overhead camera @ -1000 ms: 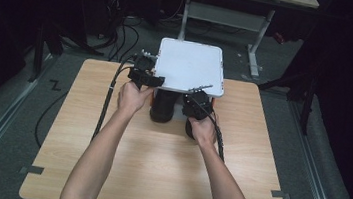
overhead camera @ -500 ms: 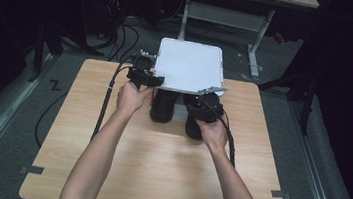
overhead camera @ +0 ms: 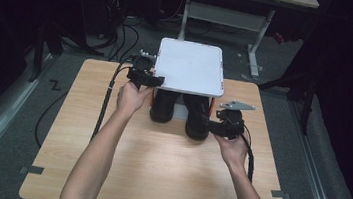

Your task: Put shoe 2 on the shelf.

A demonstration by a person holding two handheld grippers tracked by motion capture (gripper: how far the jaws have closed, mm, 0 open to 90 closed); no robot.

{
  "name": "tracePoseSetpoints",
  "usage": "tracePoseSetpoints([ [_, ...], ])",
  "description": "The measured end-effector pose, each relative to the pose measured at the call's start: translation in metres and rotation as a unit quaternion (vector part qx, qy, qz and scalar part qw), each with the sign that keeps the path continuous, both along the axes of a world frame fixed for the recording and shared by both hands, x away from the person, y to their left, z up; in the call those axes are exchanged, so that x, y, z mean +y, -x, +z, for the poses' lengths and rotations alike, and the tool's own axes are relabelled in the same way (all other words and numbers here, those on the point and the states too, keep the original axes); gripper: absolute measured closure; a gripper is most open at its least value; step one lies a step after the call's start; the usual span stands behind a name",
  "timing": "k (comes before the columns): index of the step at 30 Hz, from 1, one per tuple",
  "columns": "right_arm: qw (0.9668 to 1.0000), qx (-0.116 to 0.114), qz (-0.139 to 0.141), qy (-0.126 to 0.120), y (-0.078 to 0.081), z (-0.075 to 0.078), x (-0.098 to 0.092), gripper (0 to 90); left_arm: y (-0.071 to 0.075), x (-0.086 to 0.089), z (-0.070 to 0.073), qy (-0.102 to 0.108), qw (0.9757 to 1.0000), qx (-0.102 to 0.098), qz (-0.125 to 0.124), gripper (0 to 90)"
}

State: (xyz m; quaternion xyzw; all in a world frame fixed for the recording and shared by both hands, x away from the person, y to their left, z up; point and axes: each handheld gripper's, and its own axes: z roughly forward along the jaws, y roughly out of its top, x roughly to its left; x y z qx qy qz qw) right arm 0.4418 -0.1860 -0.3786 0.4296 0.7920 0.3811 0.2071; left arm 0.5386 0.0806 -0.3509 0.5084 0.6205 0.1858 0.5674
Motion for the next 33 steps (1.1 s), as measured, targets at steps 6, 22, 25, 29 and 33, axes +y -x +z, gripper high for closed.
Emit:
tracePoseSetpoints([
  [6,0.9997,0.022,0.008,0.005,0.014,-0.029,-0.003,39.6,0.0,0.0,0.0,0.001,1.0,0.0,0.0,48.2],
  [22,0.9999,0.01,0.0,0.012,-0.008,-0.052,0.021,68.5,0.0,0.001,-0.001,0.003,1.0,-0.004,-0.004,48.2],
  [25,0.9998,0.018,0.001,0.013,-0.013,-0.05,0.023,71.2,0.001,0.001,-0.001,0.003,1.0,-0.005,-0.004,48.2],
  [29,0.9997,0.021,-0.002,0.009,-0.021,-0.05,0.027,72.9,0.001,0.001,-0.001,0.004,1.0,-0.006,-0.005,48.1],
  [33,0.9996,0.023,-0.005,0.017,-0.03,-0.048,0.031,73.4,0.001,0.002,-0.001,0.006,0.9999,-0.005,-0.007,48.2],
])
